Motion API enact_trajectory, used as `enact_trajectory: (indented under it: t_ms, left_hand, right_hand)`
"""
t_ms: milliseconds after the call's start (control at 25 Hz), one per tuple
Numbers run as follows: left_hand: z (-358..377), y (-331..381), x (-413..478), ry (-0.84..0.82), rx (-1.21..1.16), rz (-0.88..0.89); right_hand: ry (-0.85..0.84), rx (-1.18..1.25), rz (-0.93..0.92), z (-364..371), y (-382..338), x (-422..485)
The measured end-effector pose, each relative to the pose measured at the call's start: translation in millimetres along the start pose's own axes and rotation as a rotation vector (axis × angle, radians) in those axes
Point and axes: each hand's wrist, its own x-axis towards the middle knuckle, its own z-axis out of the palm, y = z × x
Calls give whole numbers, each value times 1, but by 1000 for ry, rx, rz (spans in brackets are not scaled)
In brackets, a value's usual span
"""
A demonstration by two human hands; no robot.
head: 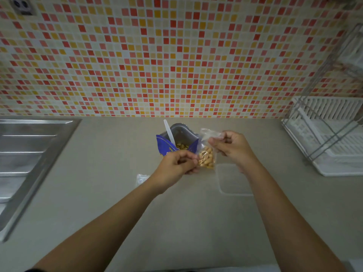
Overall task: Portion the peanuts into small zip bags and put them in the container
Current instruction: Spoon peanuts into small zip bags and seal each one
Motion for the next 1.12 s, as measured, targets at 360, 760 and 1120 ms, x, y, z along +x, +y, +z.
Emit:
enact_trajectory:
  t_ms: [360, 760, 1120]
  left_hand:
    - [26, -90, -14, 86, -152, -330]
    - [37, -138, -2, 264, 319, -508]
    - [37, -133, -3, 236, 659, -466]
  right_hand:
    - [-98, -54, 267, 6, 93, -7]
    - [-164, -1393, -26, 26, 118, 19]
    - [-240, -1558, -190, 34, 135, 18]
